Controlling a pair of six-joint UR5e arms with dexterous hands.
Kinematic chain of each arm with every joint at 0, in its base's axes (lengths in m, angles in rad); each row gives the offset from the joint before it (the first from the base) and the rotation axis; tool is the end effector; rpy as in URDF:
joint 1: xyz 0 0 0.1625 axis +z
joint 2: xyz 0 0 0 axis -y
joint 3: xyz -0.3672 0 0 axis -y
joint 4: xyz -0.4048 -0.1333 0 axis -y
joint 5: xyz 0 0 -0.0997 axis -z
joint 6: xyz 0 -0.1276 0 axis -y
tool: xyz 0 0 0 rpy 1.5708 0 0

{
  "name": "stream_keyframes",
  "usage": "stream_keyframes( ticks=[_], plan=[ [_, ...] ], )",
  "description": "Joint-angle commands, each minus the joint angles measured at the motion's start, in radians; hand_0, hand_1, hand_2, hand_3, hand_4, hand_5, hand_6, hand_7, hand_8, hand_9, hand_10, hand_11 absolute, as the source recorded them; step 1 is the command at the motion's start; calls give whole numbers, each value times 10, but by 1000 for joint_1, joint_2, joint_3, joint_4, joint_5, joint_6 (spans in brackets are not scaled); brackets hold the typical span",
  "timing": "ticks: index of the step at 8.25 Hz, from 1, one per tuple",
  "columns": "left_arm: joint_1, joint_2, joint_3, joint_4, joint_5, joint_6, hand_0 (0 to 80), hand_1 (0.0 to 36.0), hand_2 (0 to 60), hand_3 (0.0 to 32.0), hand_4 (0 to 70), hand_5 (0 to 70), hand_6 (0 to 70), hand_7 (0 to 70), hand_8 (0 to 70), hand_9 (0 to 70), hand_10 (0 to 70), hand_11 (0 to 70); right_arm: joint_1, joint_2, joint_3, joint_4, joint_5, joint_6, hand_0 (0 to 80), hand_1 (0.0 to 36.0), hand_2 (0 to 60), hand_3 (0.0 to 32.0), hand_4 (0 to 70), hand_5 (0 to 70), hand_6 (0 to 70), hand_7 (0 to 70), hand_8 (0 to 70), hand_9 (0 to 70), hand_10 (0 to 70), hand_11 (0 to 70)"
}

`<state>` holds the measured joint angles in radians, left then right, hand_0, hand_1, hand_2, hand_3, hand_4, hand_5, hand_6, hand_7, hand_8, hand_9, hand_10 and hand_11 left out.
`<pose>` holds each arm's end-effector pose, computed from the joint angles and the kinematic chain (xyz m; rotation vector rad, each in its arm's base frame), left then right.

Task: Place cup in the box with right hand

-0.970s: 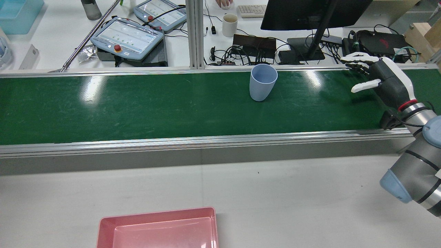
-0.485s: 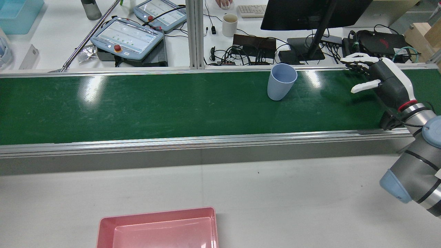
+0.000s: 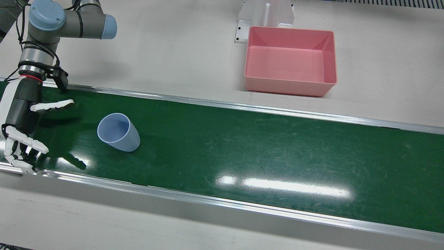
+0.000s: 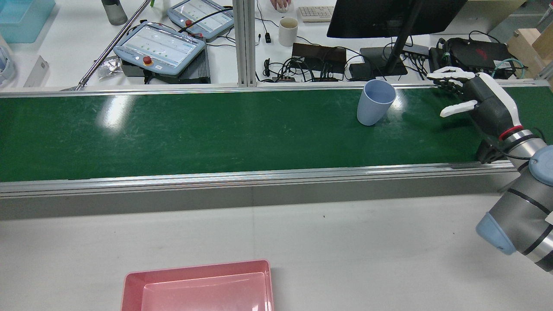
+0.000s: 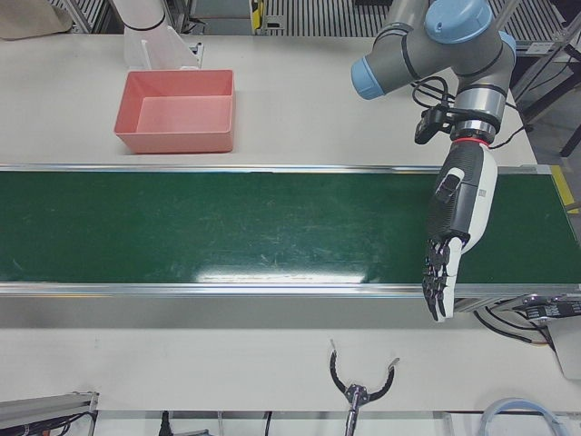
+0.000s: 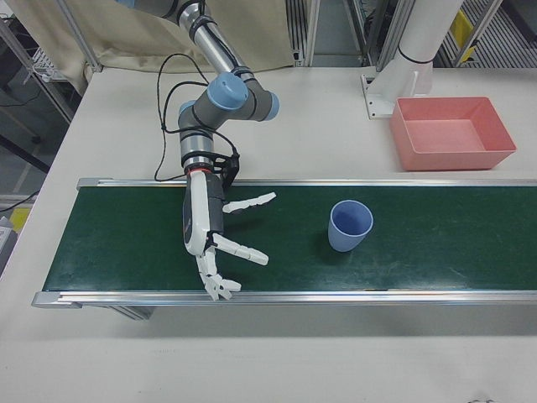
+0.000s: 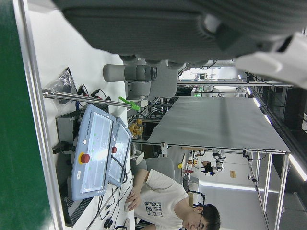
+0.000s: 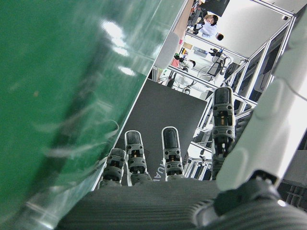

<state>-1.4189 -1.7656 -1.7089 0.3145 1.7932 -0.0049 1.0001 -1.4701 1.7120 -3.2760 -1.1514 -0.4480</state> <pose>-0.0162 -0.5892 0.4879 -0.3865 2.0364 -2.0005 -0.1447 -0.5684 0.5175 0.2657 -2.0729 1.8222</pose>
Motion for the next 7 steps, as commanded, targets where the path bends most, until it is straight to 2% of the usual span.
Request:
stream_keyframes(
  ticks=[1, 4, 7],
  plan=[
    [0, 0, 0, 0, 0, 0, 0, 0, 0, 0, 0, 0, 0, 0, 0, 0, 0, 0, -2, 1, -2, -1, -1, -1, 503, 24, 0, 240, 329, 56, 64, 404, 158, 207, 111, 165],
    [0, 0, 0, 0, 0, 0, 0, 0, 0, 0, 0, 0, 0, 0, 0, 0, 0, 0, -3, 2, -2, -1, -1, -3, 505, 26, 0, 240, 333, 56, 64, 405, 158, 208, 109, 161],
    [0, 0, 0, 0, 0, 0, 0, 0, 0, 0, 0, 0, 0, 0, 0, 0, 0, 0, -17, 1, -3, 1, 27, -3, 504, 26, 0, 242, 336, 55, 64, 406, 159, 210, 110, 163]
  ],
)
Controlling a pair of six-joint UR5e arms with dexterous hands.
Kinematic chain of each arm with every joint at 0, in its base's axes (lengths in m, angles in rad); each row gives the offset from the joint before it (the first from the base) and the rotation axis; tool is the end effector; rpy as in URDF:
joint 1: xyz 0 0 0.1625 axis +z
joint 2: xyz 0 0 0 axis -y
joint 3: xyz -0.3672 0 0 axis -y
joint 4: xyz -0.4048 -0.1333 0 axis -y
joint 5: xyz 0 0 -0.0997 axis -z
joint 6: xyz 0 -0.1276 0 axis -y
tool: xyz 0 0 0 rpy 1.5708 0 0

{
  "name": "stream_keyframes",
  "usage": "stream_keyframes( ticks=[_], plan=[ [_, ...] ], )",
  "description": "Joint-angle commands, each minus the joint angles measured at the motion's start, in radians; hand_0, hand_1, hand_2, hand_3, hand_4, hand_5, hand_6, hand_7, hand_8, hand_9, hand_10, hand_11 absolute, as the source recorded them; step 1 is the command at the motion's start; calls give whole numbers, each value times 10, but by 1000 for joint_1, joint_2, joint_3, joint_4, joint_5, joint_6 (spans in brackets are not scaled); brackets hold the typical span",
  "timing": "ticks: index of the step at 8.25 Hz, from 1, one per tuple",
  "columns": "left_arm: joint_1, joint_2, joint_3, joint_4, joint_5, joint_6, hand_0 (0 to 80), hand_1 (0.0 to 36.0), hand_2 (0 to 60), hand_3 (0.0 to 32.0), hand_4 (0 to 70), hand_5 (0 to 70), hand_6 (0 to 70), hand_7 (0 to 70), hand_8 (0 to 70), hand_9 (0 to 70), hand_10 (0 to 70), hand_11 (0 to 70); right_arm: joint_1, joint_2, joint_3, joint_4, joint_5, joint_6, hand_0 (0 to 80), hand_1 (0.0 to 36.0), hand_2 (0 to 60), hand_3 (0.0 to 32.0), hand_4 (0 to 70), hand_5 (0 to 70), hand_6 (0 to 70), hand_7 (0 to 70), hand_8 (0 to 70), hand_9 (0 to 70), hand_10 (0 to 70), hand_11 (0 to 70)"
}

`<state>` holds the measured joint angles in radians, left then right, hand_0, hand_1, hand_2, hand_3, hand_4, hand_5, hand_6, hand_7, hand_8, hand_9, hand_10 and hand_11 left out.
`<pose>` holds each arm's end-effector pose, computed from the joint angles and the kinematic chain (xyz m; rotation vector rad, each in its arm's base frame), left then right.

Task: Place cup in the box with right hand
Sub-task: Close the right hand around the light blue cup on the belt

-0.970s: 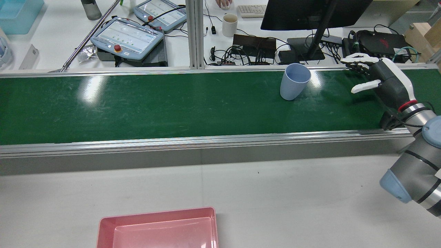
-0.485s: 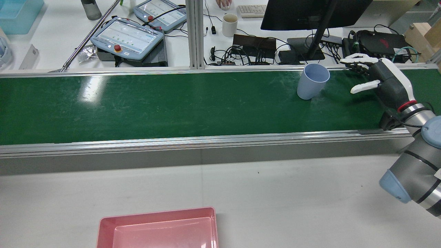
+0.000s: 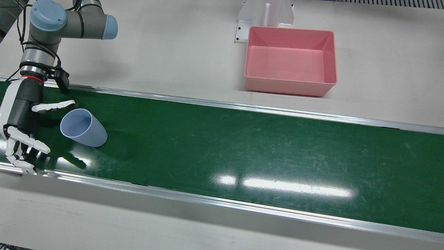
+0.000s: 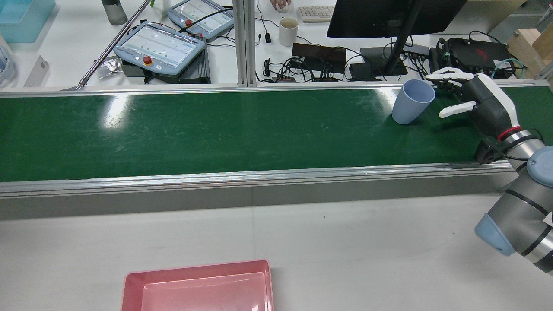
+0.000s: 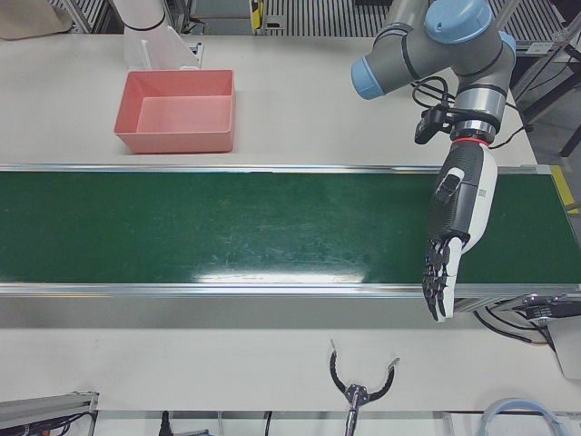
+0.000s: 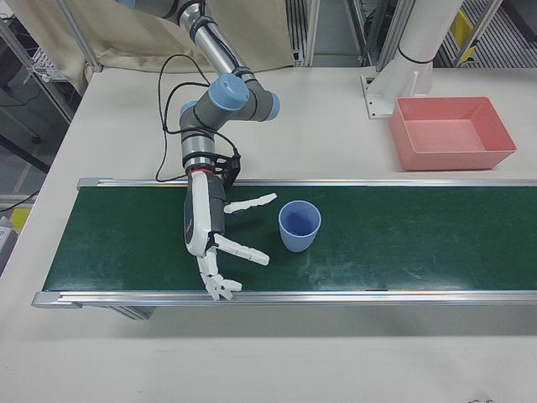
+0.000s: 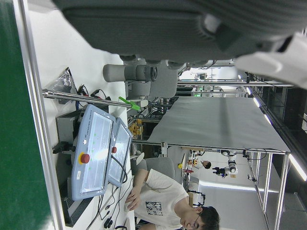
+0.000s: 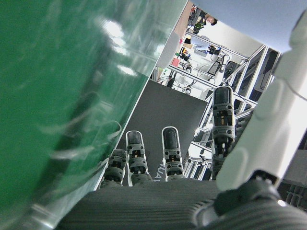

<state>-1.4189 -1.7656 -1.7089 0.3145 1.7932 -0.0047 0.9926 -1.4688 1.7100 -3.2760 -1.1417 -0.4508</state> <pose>-0.0162 -0.5892 0.4879 -0.3863 2.0363 -2.0004 -0.1480 -0.5679 0.5179 0.2700 -2.0712 1.8232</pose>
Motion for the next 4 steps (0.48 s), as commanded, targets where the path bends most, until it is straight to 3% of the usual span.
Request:
stream_keyframes(
  ticks=[1, 4],
  plan=[
    [0, 0, 0, 0, 0, 0, 0, 0, 0, 0, 0, 0, 0, 0, 0, 0, 0, 0, -9, 1, -1, -1, 17, 0, 504, 25, 0, 240, 336, 55, 64, 406, 159, 210, 110, 164],
    [0, 0, 0, 0, 0, -1, 0, 0, 0, 0, 0, 0, 0, 0, 0, 0, 0, 0, -15, 1, -3, -1, 19, -2, 503, 26, 0, 236, 343, 54, 64, 408, 157, 208, 108, 159]
  ],
)
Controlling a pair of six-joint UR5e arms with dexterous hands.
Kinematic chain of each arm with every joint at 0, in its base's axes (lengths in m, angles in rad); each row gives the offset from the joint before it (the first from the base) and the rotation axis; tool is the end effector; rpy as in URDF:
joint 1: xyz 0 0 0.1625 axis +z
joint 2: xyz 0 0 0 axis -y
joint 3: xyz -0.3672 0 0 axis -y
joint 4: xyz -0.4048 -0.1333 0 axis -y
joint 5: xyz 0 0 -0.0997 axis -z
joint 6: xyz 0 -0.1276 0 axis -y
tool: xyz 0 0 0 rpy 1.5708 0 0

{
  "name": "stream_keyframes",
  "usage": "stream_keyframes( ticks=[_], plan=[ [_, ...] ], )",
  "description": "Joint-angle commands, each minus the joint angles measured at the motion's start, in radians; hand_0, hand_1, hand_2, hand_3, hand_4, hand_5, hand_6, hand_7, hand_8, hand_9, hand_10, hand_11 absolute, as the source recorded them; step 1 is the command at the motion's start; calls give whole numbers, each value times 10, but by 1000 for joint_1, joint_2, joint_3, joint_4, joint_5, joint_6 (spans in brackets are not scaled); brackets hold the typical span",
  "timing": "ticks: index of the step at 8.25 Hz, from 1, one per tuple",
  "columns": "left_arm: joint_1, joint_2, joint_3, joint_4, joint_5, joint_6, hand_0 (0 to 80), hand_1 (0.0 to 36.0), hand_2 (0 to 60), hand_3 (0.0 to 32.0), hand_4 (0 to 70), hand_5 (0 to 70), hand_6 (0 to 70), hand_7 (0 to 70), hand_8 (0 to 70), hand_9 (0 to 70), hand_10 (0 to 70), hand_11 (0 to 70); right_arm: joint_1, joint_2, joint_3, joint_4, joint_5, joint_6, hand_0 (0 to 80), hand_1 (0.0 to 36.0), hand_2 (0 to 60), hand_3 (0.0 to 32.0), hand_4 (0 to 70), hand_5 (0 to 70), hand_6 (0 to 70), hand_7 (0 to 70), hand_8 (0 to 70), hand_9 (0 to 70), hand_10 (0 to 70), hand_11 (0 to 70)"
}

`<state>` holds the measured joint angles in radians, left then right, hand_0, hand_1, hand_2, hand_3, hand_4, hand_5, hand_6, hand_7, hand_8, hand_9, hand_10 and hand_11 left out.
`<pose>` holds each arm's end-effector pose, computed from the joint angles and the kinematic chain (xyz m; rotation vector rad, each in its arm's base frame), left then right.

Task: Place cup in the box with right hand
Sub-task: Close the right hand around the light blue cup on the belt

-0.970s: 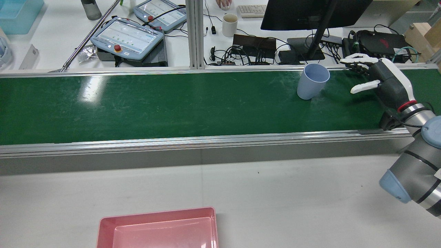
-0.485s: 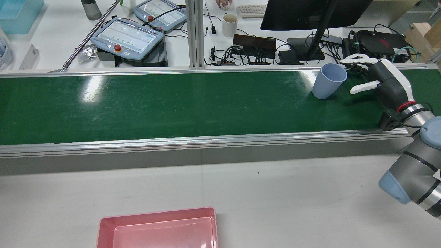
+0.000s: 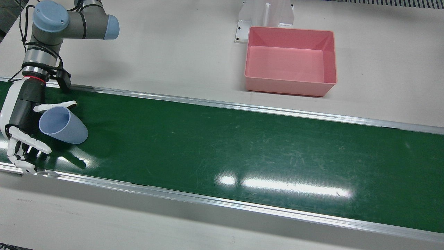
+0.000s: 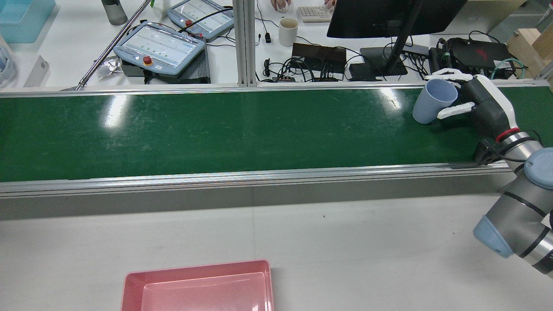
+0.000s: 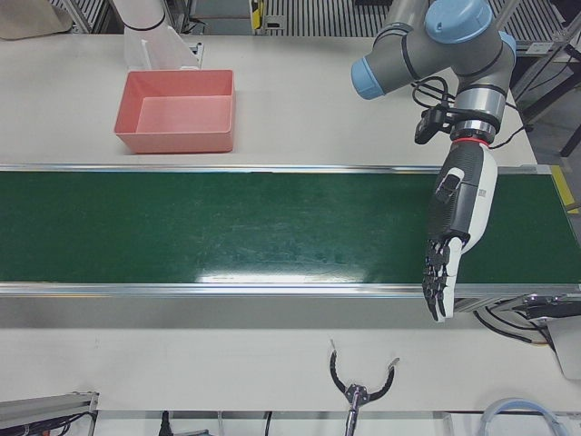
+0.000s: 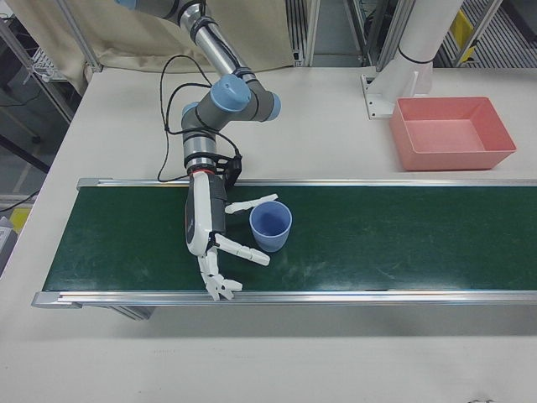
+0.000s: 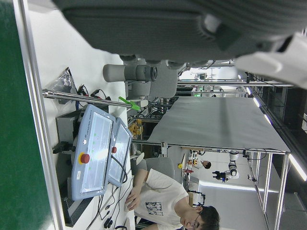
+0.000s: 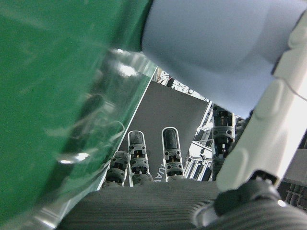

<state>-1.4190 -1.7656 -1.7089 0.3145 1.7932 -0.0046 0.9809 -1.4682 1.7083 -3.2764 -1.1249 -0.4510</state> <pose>-0.0163 -0.5892 0.4879 -0.3861 2.0364 -2.0004 -0.1527 -0.5666 0.5186 0.2745 -2.0705 1.8285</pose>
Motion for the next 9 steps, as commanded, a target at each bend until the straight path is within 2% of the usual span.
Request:
stream_keyframes(
  ticks=[1, 3, 4, 5, 6, 7, 9],
  plan=[
    [0, 0, 0, 0, 0, 0, 0, 0, 0, 0, 0, 0, 0, 0, 0, 0, 0, 0, -4, 0, -1, 0, 4, -2, 503, 25, 0, 228, 352, 55, 66, 414, 161, 215, 109, 162],
    [0, 0, 0, 0, 0, 0, 0, 0, 0, 0, 0, 0, 0, 0, 0, 0, 0, 0, -7, 2, 10, -3, 52, -26, 503, 25, 0, 216, 360, 55, 71, 431, 169, 228, 117, 173],
    [0, 0, 0, 0, 0, 0, 0, 0, 0, 0, 0, 0, 0, 0, 0, 0, 0, 0, -4, 2, 13, -5, 56, -37, 521, 44, 0, 54, 433, 72, 137, 636, 250, 372, 184, 272],
    [0, 0, 0, 0, 0, 0, 0, 0, 0, 0, 0, 0, 0, 0, 0, 0, 0, 0, -2, 0, 13, -6, 56, -37, 687, 148, 0, 0, 642, 153, 344, 700, 529, 700, 503, 700],
    [0, 0, 0, 0, 0, 0, 0, 0, 0, 0, 0, 0, 0, 0, 0, 0, 0, 0, 1, -1, 13, -6, 56, -38, 800, 335, 64, 0, 700, 264, 520, 700, 700, 700, 700, 700],
    [0, 0, 0, 0, 0, -2, 0, 0, 0, 0, 0, 0, 0, 0, 0, 0, 0, 0, 7, -1, 16, -6, 56, -34, 800, 360, 600, 0, 700, 304, 574, 700, 700, 700, 700, 700],
    [0, 0, 0, 0, 0, -2, 0, 0, 0, 0, 0, 0, 0, 0, 0, 0, 0, 0, 33, -9, 121, -6, 54, -37, 800, 360, 600, 0, 700, 312, 592, 700, 700, 700, 700, 700]
  ],
)
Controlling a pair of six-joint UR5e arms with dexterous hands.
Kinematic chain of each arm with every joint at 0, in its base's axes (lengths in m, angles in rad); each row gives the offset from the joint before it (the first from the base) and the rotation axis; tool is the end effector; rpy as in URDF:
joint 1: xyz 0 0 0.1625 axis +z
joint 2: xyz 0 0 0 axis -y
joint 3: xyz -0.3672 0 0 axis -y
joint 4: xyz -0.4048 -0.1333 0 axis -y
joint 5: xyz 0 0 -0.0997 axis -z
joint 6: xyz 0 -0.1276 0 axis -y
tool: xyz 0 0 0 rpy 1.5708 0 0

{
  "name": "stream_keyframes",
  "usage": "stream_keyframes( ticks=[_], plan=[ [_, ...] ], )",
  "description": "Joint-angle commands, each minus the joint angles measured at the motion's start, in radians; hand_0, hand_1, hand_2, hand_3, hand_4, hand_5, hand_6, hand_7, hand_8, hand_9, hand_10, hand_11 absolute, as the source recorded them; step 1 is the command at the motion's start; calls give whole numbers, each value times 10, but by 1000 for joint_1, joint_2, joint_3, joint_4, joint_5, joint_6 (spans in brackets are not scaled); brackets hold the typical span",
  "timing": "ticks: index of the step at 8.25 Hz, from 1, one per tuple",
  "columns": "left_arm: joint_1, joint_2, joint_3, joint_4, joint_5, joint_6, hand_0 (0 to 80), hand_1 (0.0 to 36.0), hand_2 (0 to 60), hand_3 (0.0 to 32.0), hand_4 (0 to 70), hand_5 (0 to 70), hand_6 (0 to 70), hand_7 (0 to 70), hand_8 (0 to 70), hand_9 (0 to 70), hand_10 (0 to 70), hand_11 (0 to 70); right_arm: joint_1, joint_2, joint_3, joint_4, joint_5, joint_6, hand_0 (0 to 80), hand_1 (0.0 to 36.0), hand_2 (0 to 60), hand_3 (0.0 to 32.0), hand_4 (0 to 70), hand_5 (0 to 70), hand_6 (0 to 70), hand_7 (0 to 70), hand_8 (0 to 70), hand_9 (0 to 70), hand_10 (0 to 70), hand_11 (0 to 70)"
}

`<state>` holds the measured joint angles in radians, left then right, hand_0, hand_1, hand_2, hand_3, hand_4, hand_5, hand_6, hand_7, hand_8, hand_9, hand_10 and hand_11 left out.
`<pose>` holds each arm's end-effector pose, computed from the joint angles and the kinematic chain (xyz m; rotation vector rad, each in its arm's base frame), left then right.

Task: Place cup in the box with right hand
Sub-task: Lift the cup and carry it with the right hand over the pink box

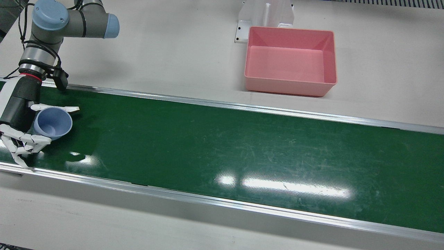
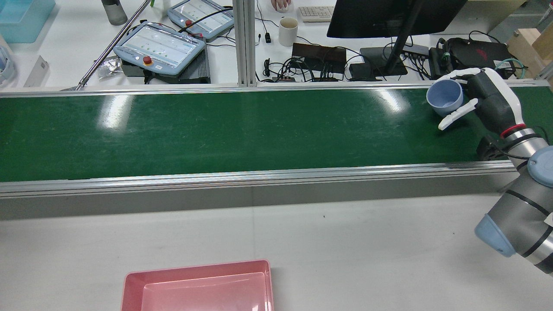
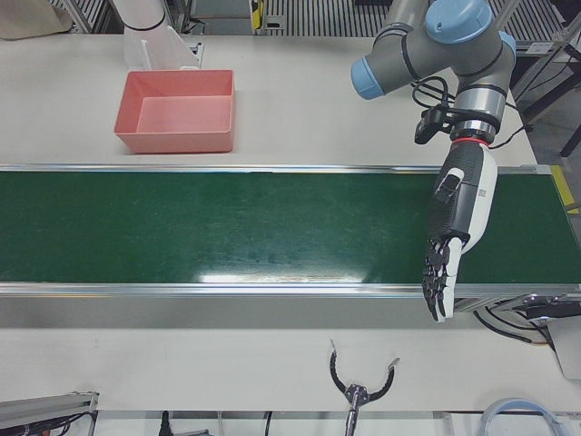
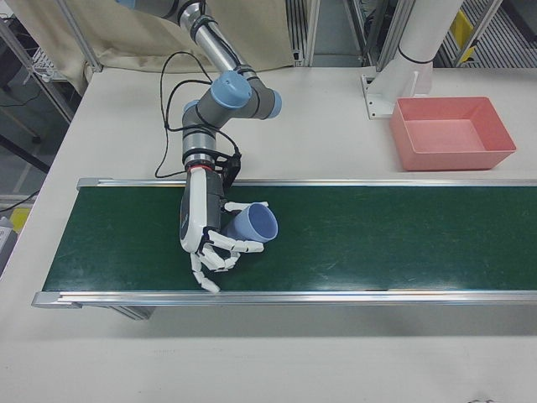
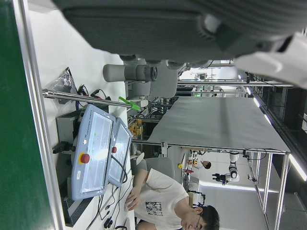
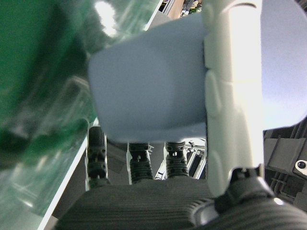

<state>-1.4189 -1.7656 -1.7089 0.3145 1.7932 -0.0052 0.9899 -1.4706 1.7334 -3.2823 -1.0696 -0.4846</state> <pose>-0.0162 -0.5892 0.4879 -0.3869 2.0364 -2.0006 -0.1396 -0.5673 0.5080 0.3679 -2.0861 1.8432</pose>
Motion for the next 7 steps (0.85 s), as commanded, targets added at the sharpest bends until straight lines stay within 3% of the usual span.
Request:
stream_keyframes(
  ticks=[1, 3, 5, 7],
  plan=[
    [0, 0, 0, 0, 0, 1, 0, 0, 0, 0, 0, 0, 0, 0, 0, 0, 0, 0, 19, -4, 139, -2, -4, -2, 800, 360, 600, 0, 700, 315, 590, 700, 700, 700, 700, 700],
    [0, 0, 0, 0, 0, 1, 0, 0, 0, 0, 0, 0, 0, 0, 0, 0, 0, 0, -22, 33, 295, -119, -1, -5, 800, 360, 600, 0, 700, 314, 587, 700, 700, 700, 700, 700],
    [0, 0, 0, 2, 0, 1, 0, 0, 0, 0, 0, 0, 0, 0, 0, 0, 0, 0, -138, 70, 410, -145, 5, -85, 800, 360, 600, 0, 700, 308, 585, 700, 700, 700, 700, 700],
    [0, 0, 0, 0, 0, 1, 0, 0, 0, 0, 0, 0, 0, 0, 0, 0, 0, 0, -328, 75, 506, -142, 92, -169, 800, 360, 600, 0, 700, 307, 585, 700, 700, 700, 700, 700]
  ],
)
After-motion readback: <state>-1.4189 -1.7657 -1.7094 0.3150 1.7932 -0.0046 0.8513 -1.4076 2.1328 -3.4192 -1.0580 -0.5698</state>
